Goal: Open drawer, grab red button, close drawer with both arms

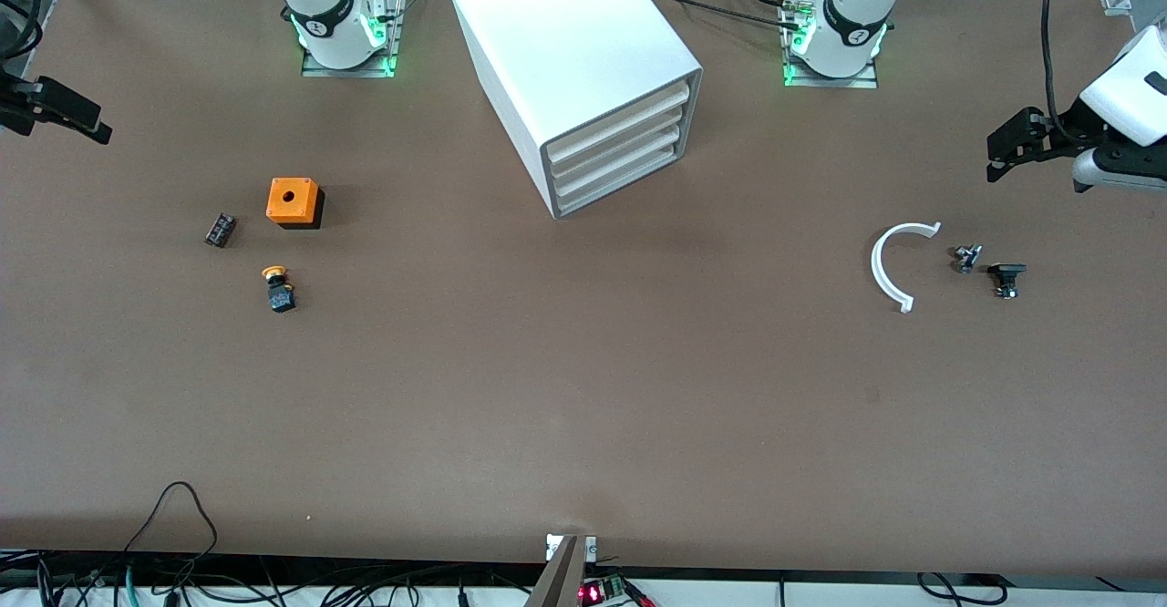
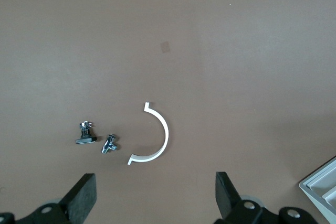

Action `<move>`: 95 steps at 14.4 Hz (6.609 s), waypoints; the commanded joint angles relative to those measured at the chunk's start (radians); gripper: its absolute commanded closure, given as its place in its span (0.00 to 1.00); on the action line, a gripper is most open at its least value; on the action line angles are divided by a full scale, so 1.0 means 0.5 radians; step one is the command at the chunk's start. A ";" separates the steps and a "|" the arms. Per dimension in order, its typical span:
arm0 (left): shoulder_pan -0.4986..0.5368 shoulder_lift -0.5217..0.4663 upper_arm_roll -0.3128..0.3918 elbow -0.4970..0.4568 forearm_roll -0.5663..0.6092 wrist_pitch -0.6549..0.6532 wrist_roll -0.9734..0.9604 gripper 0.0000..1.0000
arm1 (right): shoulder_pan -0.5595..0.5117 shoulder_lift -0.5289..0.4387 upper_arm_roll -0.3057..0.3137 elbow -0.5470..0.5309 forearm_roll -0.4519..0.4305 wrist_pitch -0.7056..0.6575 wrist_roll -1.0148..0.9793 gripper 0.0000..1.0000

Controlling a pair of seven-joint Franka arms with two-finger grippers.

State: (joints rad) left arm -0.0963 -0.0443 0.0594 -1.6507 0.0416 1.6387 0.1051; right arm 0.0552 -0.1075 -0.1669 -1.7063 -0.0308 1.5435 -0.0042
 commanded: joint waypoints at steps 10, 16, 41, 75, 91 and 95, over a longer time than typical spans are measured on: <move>0.002 0.073 0.004 0.123 0.006 -0.038 -0.005 0.00 | 0.000 -0.049 0.002 -0.039 -0.015 -0.050 -0.007 0.00; -0.016 0.156 -0.014 0.138 -0.028 -0.022 0.026 0.00 | 0.000 -0.024 0.002 -0.008 -0.015 -0.050 -0.025 0.00; -0.185 0.905 -0.566 -0.843 -2.087 0.315 0.627 0.02 | 0.101 0.237 0.008 0.105 0.013 -0.065 -0.016 0.00; 0.042 0.546 -0.417 -0.789 -1.955 1.208 0.640 0.00 | 0.306 0.301 0.260 0.130 0.025 0.052 0.061 0.00; 0.168 0.113 -0.171 0.101 0.027 0.043 0.051 0.00 | 1.160 1.239 0.410 1.182 0.233 0.294 -0.101 0.00; 0.168 0.116 -0.171 0.117 0.027 0.021 -0.051 0.00 | 1.206 1.417 0.570 1.259 0.233 0.520 -0.402 0.00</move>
State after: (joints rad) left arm -0.0064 0.0028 -0.0269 -1.6168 0.0265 1.6723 0.1159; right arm 0.6497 0.5353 0.0871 -1.1403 0.0694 1.7675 -0.1152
